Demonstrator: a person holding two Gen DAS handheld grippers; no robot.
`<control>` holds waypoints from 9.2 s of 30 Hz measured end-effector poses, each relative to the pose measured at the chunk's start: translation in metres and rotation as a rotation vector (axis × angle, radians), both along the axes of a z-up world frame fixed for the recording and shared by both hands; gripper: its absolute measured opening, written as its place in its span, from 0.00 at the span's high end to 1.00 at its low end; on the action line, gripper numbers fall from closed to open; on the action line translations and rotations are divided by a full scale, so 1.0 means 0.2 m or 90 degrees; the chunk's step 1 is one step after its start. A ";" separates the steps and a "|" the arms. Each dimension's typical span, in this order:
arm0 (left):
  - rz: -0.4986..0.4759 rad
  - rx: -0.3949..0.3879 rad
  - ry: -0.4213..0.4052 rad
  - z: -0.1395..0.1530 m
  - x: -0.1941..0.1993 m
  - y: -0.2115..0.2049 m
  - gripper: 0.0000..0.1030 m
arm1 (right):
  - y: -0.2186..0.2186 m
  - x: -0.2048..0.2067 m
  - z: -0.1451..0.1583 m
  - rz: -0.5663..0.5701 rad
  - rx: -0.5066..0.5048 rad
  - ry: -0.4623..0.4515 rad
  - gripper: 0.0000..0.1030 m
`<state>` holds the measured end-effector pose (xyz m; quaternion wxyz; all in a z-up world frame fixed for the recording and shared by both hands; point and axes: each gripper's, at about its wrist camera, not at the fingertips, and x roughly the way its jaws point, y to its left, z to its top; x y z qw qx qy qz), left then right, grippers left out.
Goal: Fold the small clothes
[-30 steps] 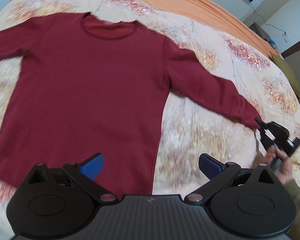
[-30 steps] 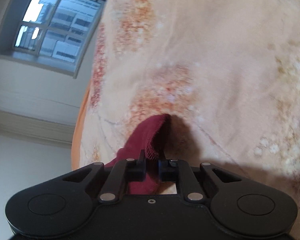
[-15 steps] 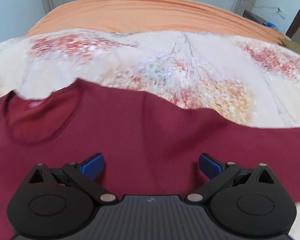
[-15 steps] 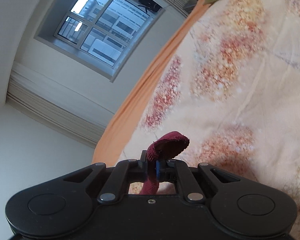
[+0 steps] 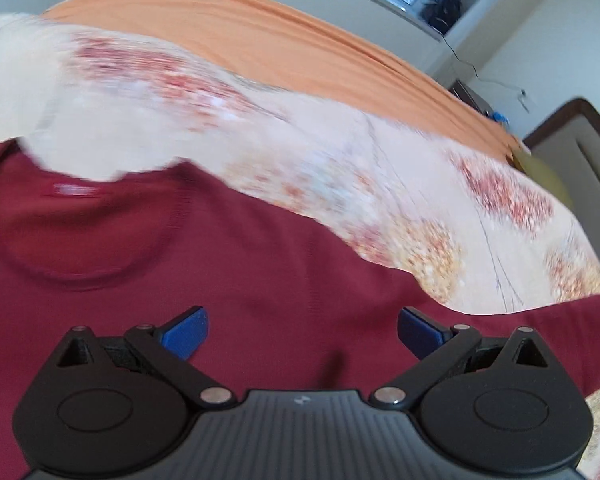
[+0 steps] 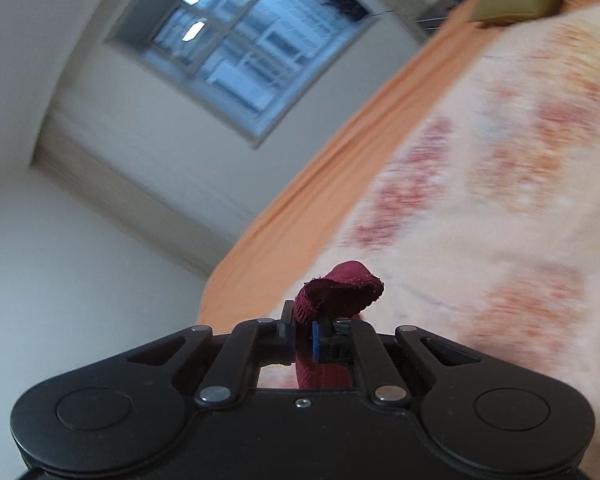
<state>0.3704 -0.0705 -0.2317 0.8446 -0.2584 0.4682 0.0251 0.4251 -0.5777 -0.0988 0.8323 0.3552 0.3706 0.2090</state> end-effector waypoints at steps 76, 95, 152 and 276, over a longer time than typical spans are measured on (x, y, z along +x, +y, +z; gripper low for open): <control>0.192 0.123 -0.014 -0.01 -0.84 1.42 0.98 | 1.42 0.14 -0.74 0.217 -0.172 0.059 0.61; 0.146 0.147 0.025 -0.08 -0.69 1.31 0.97 | 1.56 0.31 -0.88 0.202 -0.263 0.108 0.78; 0.531 0.050 -0.053 -0.05 -1.76 1.97 0.51 | 1.69 -0.55 -0.53 0.381 -0.203 0.079 0.42; 0.109 0.188 -0.078 -0.06 -0.90 1.31 0.32 | 1.45 -0.11 -0.86 0.218 -0.221 0.236 0.93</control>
